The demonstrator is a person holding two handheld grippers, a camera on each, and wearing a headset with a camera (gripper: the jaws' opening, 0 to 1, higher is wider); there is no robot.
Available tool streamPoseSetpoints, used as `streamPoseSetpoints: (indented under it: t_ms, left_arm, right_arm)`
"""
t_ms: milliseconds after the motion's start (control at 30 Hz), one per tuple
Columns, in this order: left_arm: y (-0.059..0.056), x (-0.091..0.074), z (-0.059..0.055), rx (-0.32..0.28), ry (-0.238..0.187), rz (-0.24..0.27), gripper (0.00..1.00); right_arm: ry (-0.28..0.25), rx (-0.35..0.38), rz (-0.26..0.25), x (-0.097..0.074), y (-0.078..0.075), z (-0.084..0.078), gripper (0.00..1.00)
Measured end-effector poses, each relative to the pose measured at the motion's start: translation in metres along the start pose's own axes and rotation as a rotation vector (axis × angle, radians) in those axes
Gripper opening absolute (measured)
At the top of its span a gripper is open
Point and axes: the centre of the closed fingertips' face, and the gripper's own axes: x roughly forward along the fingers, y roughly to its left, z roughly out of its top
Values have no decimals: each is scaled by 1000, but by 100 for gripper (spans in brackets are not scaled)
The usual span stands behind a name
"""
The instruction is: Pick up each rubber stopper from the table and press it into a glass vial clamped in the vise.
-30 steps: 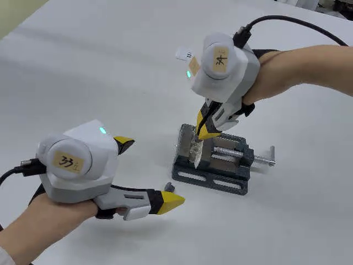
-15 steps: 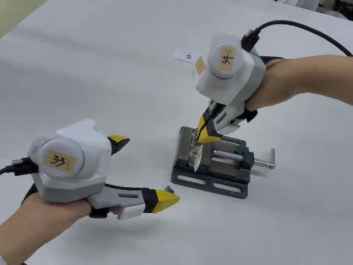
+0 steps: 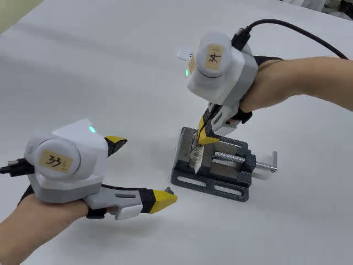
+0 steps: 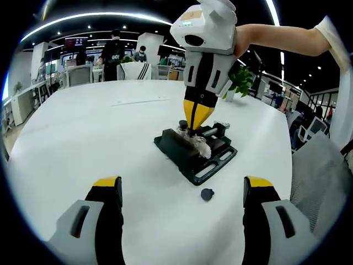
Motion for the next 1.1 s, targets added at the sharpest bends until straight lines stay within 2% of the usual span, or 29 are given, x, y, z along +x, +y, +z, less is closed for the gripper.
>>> streamPoseSetpoints:
  t_ms: [300,433,533,633,800,867,967,1033,1100]
  left_arm:
    - [-1,0,0,-3,1,0,90]
    - [-1,-1,5,-2,-4,-1,89]
    - [1,-2,5,6,-4,0,89]
    - [2,-4,7,15,-4,1,89]
    - [1,-6,14,30,-4,1,89]
    - [2,-6,19,31,-9,3,89]
    - [0,-7,25,41,-12,-3,89]
    - [-1,-6,25,45,-4,-12,89]
    - [-3,-4,26,57,-1,-19,89]
  right_arm:
    - [36,7,12,-1,1,-2,0]
    - [57,-42,13,-1,0,-2,0]
    - [23,-26,24,-2,-1,-4,0]
    - [17,-24,18,-1,0,-3,0]
    - [29,-38,-7,-1,2,-3,0]
    - [6,-73,-6,-2,1,-4,0]
    - [-23,-21,-4,-2,2,-4,0]
    - [-27,-45,-21,-2,5,-4,0]
    - [-41,-17,-28,-2,3,-3,0]
